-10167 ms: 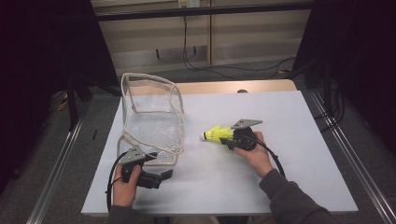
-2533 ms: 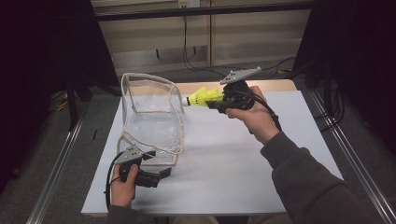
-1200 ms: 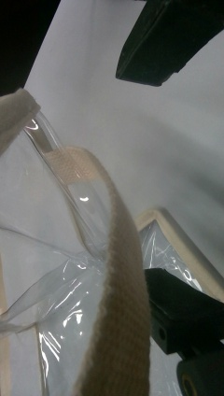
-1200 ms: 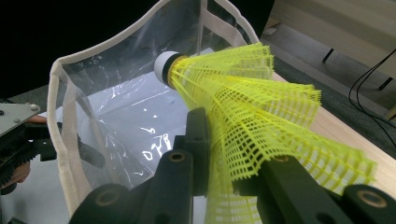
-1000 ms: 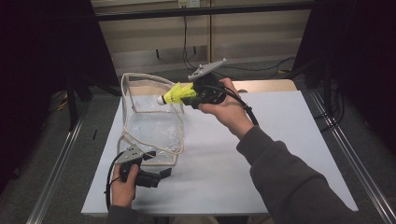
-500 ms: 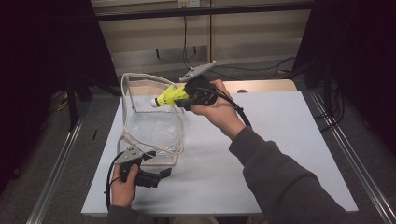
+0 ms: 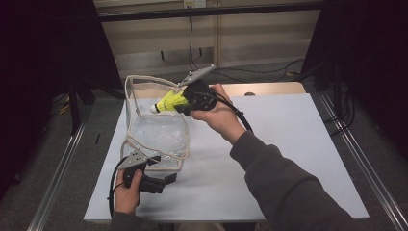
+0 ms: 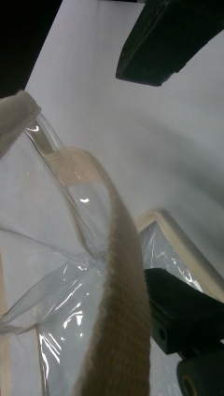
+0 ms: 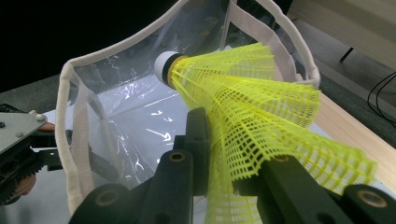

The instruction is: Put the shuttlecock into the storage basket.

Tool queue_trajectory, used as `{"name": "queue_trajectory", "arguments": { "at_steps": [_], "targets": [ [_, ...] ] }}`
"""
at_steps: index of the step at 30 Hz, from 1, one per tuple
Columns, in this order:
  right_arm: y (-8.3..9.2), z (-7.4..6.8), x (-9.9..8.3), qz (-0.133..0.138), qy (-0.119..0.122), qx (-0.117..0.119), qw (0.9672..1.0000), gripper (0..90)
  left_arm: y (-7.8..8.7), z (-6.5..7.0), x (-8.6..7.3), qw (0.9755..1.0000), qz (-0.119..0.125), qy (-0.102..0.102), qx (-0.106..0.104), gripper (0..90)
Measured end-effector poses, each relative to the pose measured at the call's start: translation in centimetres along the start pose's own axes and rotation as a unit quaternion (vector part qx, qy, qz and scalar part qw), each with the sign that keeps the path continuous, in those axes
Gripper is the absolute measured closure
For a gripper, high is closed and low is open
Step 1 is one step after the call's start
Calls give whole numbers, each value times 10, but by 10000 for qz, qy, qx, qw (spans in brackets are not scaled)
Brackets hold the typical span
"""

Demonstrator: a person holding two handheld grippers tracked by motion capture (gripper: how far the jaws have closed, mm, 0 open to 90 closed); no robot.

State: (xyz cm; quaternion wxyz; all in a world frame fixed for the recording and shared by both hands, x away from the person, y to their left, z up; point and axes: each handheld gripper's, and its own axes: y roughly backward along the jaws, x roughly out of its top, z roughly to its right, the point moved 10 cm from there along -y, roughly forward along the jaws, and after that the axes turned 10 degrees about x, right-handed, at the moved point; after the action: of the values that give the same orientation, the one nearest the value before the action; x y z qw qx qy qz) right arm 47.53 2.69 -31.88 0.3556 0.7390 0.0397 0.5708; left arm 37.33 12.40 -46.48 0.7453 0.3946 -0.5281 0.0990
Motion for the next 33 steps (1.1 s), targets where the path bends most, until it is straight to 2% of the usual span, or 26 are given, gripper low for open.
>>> {"name": "queue_trajectory", "arguments": {
  "at_steps": [24, 33],
  "targets": [
    [-25, -11, 6, -153, 141, 68, 9998, 798, 0, 1, 0, 10000, 11, 56, -15, 41],
    [-32, -10, 7, -225, 216, -11, 9995, 798, 0, 1, 0, 10000, 8, 66, -33, 41]
  ]
}}
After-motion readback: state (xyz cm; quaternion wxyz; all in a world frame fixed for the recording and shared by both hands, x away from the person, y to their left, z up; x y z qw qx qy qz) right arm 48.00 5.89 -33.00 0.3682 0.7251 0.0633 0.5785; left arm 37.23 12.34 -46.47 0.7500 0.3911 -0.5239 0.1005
